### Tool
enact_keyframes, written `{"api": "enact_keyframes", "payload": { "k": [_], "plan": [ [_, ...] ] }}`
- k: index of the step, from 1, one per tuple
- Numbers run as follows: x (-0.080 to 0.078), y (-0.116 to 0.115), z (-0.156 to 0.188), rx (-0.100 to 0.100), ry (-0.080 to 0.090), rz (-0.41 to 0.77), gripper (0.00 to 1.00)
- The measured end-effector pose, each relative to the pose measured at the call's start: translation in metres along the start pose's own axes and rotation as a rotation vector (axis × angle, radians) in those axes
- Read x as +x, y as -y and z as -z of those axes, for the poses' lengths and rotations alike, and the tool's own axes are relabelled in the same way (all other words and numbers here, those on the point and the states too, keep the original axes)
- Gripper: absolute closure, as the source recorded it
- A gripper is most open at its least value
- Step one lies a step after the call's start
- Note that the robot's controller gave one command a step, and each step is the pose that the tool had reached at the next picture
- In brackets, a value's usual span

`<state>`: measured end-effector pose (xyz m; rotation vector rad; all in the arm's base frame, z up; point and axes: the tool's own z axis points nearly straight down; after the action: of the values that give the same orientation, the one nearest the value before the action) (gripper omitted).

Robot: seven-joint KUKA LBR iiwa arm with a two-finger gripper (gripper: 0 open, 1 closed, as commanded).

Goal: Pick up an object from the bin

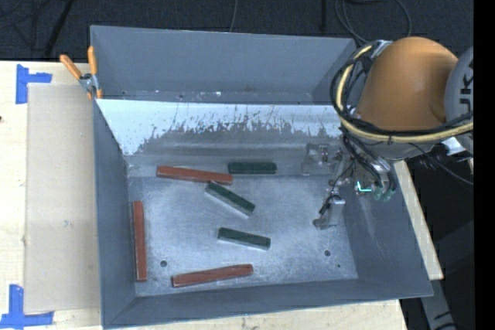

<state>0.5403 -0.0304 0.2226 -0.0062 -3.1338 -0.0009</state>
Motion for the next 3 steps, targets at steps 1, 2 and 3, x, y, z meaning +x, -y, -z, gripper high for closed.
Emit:
{"api": "enact_keyframes", "payload": {
  "k": [1, 2, 3],
  "plan": [
    [0.017, -0.045, -0.089, -0.001, -0.002, 0.045, 0.00],
    [0.020, -0.077, -0.154, -0.001, 0.013, 0.063, 0.00],
    [0.020, -0.076, -0.152, 0.000, 0.010, 0.063, 1.00]
  ]
}}
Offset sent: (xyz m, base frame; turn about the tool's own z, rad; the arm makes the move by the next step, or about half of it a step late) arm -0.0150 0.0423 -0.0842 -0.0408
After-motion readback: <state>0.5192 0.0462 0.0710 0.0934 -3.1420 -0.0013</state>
